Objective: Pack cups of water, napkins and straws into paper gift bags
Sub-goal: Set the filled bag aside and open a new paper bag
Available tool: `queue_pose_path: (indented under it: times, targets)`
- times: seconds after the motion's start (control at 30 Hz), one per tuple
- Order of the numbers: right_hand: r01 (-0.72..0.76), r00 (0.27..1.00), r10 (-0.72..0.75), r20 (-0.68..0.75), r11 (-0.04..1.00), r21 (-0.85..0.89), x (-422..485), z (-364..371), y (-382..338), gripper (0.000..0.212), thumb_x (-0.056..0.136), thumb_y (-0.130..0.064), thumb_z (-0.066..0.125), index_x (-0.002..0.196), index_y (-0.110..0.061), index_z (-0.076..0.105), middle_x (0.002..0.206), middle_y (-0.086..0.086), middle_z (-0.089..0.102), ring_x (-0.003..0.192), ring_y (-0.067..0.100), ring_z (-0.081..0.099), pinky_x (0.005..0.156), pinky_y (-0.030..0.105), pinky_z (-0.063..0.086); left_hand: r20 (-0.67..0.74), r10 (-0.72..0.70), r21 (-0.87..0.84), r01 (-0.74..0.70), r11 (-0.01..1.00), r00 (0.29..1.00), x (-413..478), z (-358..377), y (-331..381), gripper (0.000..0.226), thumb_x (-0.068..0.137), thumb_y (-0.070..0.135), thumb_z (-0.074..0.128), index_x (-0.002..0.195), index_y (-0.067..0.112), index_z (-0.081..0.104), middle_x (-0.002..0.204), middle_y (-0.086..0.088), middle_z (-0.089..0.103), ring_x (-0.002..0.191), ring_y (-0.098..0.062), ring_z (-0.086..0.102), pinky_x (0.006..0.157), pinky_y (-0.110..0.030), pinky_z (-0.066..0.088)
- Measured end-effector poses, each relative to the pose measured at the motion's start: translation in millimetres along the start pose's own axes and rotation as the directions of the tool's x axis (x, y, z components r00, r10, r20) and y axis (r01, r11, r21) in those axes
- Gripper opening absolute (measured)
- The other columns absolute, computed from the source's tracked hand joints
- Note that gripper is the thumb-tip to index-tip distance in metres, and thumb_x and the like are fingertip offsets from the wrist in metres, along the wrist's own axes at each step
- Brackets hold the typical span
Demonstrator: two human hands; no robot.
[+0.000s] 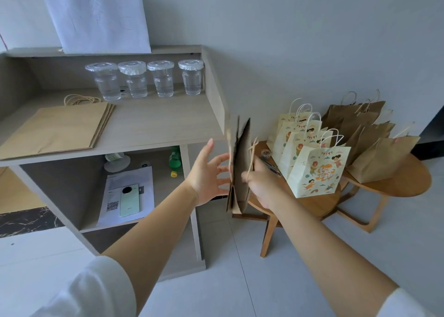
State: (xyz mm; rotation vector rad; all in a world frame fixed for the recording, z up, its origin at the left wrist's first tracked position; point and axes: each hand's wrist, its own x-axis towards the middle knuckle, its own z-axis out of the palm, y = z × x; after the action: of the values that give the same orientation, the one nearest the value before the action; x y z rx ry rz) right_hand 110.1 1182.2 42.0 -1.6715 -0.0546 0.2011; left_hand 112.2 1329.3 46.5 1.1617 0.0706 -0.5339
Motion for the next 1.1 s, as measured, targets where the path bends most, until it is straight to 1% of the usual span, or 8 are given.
queue_pose_path:
  times: [0.17,0.3,0.47,0.57,0.63,0.83,0.97,1.1]
  targets:
    - [0.106,0.994,-0.11,-0.005,0.97,-0.217,0.2,-14.1,9.3,0.035,0.087,0.01,0.043,0.086,-0.024,0.048,0.076,-0.006,0.052,0.065,-0.001,0.055,0.052,0.006,0.039,-0.03,0.075,0.31,-0.062,0.949,0.997,15.2,32.2,-17.7,0.06,0.088,0.05,0.054,0.139,0.023,0.037,0.124,-0.001,0.056,0.107,-0.021,0.057,0.087,-0.036,0.049]
    - [0.066,0.997,-0.074,-0.028,0.974,-0.215,12.4,-37.1,17.4,0.014,0.093,-0.015,0.051,0.104,-0.015,0.06,0.097,0.002,0.065,0.093,0.015,0.062,0.079,0.027,0.051,-0.017,0.116,0.47,-0.094,0.878,0.993,27.9,51.8,-32.9,0.043,0.092,0.047,0.046,0.127,0.022,0.043,0.114,0.008,0.059,0.103,-0.005,0.057,0.087,-0.025,0.046]
    - [0.005,0.999,-0.019,-0.045,0.954,-0.301,20.3,-70.9,26.2,0.014,0.092,-0.012,0.05,0.104,-0.014,0.057,0.093,0.005,0.063,0.088,0.021,0.058,0.072,0.029,0.046,-0.294,0.045,0.38,0.073,0.922,0.955,61.4,67.4,-38.2,0.026,0.099,0.027,0.045,0.101,0.007,0.063,0.093,-0.01,0.065,0.082,-0.024,0.062,0.073,-0.032,0.053]
    - [-0.053,0.998,0.031,-0.063,0.917,-0.394,31.3,-86.8,32.3,0.019,0.087,-0.015,0.056,0.105,-0.011,0.058,0.088,0.004,0.063,0.083,0.022,0.059,0.071,0.032,0.05,-0.293,0.284,0.78,0.056,0.624,0.913,83.9,79.9,-46.0,0.024,0.1,0.019,0.039,0.101,0.005,0.059,0.087,-0.006,0.058,0.082,-0.025,0.057,0.065,-0.029,0.045]
    - [-0.044,0.999,0.024,-0.044,0.841,-0.539,41.3,-97.5,36.4,0.016,0.087,-0.019,0.055,0.099,-0.01,0.059,0.084,0.003,0.063,0.081,0.024,0.06,0.075,0.035,0.053,-0.222,0.379,0.914,0.056,0.402,0.898,94.4,92.5,-51.1,0.022,0.099,0.014,0.035,0.091,0.007,0.055,0.079,-0.003,0.056,0.082,-0.026,0.057,0.066,-0.027,0.042]
    - [-0.202,0.976,-0.013,-0.219,0.335,-0.92,54.3,-168.3,39.2,0.023,0.093,-0.007,0.047,0.112,-0.002,0.057,0.11,0.014,0.061,0.102,0.031,0.06,0.079,0.033,0.048,-0.38,0.395,0.924,0.363,0.12,0.837,120.7,75.0,-44.4,0.028,0.093,0.006,0.038,0.112,0.004,0.058,0.107,-0.016,0.064,0.099,-0.034,0.061,0.078,-0.036,0.048]
    - [-0.308,0.95,0.012,-0.311,0.179,-0.934,68.7,-189.2,49.6,0.026,0.095,-0.004,0.043,0.115,-0.005,0.058,0.114,0.012,0.061,0.105,0.028,0.059,0.082,0.032,0.05,-0.528,0.312,0.845,0.527,0.097,0.79,135.4,59.2,-44.3,0.025,0.09,0.001,0.044,0.107,0.003,0.061,0.099,-0.012,0.064,0.09,-0.03,0.063,0.073,-0.034,0.048]
    - [-0.288,0.958,0.083,-0.276,0.219,-0.932,88.4,-181.2,63.9,0.025,0.096,-0.008,0.045,0.118,-0.005,0.054,0.115,0.013,0.06,0.106,0.028,0.059,0.083,0.031,0.05,-0.526,0.23,0.85,0.498,0.171,0.819,168.3,72.6,-40.2,0.015,0.091,0.001,0.047,0.098,0.002,0.061,0.09,-0.011,0.063,0.081,-0.028,0.063,0.069,-0.031,0.05]
